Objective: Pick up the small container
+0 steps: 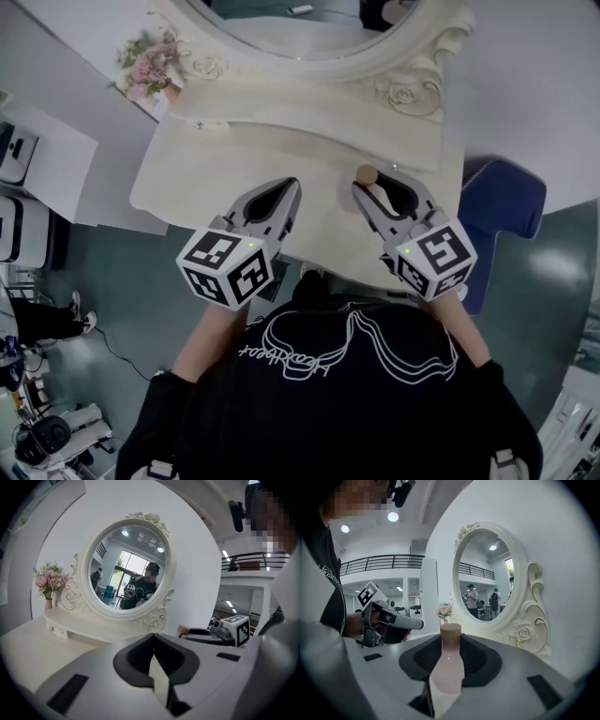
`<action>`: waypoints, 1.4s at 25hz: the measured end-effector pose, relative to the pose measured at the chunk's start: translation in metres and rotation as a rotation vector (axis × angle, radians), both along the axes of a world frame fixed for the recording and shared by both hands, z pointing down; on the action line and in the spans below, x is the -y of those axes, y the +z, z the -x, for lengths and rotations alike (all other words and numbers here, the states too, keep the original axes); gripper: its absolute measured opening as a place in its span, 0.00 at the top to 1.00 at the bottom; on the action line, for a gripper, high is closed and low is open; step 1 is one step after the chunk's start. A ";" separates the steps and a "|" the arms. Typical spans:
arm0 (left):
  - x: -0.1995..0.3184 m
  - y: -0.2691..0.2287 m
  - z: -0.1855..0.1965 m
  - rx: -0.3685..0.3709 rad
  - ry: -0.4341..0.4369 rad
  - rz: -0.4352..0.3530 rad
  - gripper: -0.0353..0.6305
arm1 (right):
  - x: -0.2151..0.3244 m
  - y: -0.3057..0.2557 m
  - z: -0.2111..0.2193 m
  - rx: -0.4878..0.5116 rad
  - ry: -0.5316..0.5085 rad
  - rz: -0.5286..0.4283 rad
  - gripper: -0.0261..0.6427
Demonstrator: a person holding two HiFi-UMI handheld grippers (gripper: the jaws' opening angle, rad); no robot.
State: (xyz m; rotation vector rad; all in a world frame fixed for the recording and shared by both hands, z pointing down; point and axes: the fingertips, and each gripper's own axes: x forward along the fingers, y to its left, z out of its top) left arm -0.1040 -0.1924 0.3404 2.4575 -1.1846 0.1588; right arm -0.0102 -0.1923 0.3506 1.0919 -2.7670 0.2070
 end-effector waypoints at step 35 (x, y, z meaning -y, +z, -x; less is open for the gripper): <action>-0.021 -0.002 -0.021 0.005 0.029 0.010 0.94 | -0.018 0.000 -0.012 -0.009 -0.001 0.017 0.78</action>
